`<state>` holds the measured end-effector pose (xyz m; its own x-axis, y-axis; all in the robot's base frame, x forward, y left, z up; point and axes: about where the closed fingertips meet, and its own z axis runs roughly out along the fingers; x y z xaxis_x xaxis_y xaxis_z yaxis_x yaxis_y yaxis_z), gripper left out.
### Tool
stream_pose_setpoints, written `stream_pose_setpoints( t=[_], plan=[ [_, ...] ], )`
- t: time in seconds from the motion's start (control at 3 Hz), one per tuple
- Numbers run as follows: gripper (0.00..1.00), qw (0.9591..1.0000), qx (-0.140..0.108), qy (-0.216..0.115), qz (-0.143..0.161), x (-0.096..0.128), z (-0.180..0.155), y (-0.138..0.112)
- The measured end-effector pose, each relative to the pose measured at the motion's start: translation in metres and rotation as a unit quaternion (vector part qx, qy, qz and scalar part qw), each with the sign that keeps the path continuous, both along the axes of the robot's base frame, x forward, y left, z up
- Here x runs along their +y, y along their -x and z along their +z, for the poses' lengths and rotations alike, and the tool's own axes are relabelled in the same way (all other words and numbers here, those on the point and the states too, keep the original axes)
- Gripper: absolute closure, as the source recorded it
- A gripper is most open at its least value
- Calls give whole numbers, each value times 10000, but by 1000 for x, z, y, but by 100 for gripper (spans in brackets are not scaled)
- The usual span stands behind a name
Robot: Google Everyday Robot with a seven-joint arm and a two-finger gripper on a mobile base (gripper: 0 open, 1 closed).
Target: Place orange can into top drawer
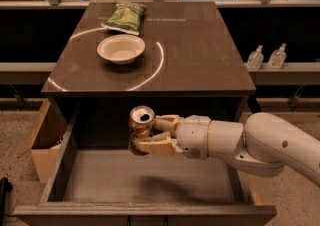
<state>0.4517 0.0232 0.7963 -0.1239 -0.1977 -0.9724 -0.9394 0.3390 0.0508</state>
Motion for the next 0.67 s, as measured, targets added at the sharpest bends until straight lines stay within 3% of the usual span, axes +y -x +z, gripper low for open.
stream_pose_setpoints(
  t=[0.67],
  plan=[
    [100,9974,-295,554,364,2,-54,-9]
  ],
)
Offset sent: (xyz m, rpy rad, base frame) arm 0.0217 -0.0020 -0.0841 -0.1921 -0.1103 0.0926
